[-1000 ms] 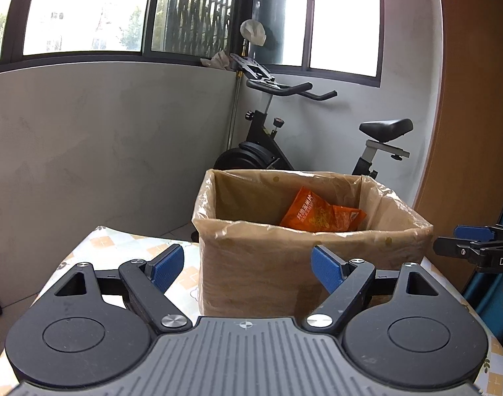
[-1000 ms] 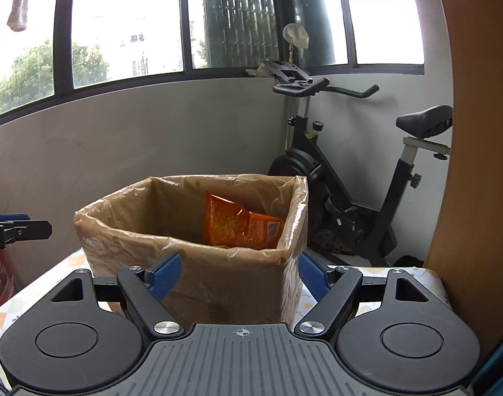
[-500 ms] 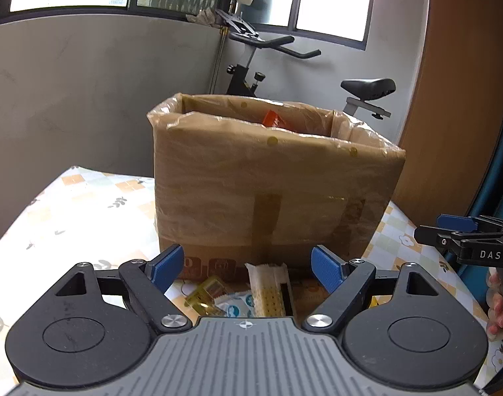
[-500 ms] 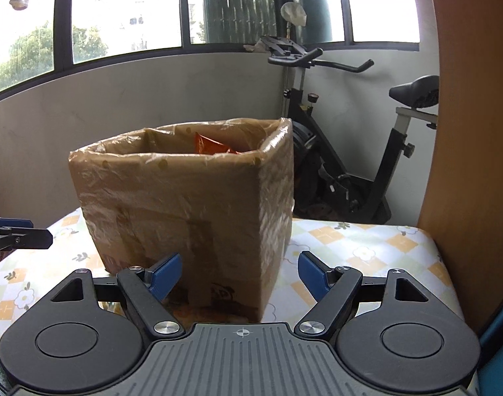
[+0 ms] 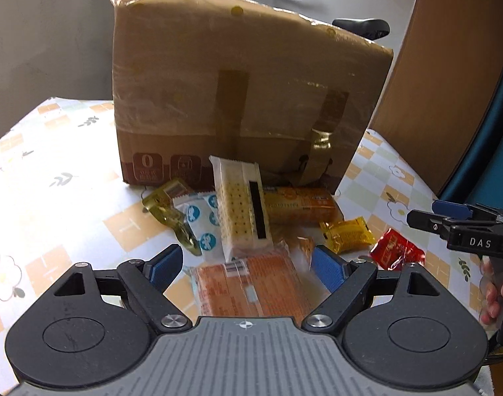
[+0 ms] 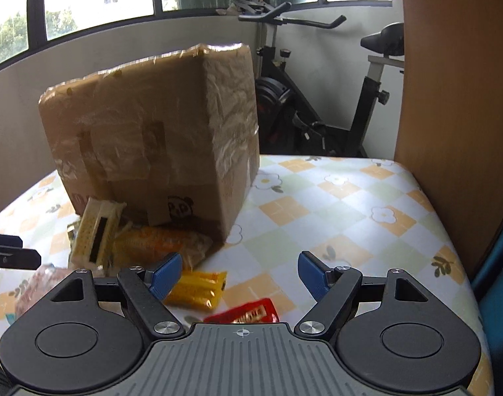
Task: Organize snacks
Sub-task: 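Grasp the orange-printed bread packet with the left tool while the right tool moves to a red jerky packet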
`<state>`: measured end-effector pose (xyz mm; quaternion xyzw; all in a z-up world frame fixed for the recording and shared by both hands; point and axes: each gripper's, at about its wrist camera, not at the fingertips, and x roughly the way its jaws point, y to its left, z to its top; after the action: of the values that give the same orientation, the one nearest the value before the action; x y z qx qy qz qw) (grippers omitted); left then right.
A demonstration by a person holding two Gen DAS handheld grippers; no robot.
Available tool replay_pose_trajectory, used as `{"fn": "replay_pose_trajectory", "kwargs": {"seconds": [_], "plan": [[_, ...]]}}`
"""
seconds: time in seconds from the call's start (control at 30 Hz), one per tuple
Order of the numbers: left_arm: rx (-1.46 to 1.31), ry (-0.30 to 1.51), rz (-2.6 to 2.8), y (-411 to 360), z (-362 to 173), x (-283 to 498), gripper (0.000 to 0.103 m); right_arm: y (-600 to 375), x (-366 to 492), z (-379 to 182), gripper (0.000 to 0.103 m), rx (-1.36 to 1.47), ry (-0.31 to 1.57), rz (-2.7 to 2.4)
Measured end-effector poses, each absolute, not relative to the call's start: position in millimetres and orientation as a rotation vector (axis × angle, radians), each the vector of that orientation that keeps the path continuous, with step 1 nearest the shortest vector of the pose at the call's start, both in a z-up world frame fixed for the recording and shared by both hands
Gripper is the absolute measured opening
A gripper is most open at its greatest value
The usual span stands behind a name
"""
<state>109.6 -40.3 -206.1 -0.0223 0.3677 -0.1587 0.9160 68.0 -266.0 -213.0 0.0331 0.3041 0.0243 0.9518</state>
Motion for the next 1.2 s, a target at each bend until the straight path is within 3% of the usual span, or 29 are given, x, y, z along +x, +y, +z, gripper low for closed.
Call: {"fn": "replay_pose_trajectory", "kwargs": {"seconds": [0.4, 0.9, 1.2], "plan": [[-0.12, 0.796, -0.324, -34.7, -219.0, 106.1, 0.088, -232.2, 57.5, -259.0, 0.076, -0.269, 0.686, 0.167], [-0.16, 0.808, -0.335, -34.0, -223.0, 102.5, 0.088, -255.7, 55.8, -266.9, 0.076, -0.139, 0.653, 0.152], [-0.16, 0.822, -0.337, -35.6, -225.7, 103.6, 0.088, -262.8, 56.3, -268.1, 0.065, -0.091, 0.652, 0.153]]}}
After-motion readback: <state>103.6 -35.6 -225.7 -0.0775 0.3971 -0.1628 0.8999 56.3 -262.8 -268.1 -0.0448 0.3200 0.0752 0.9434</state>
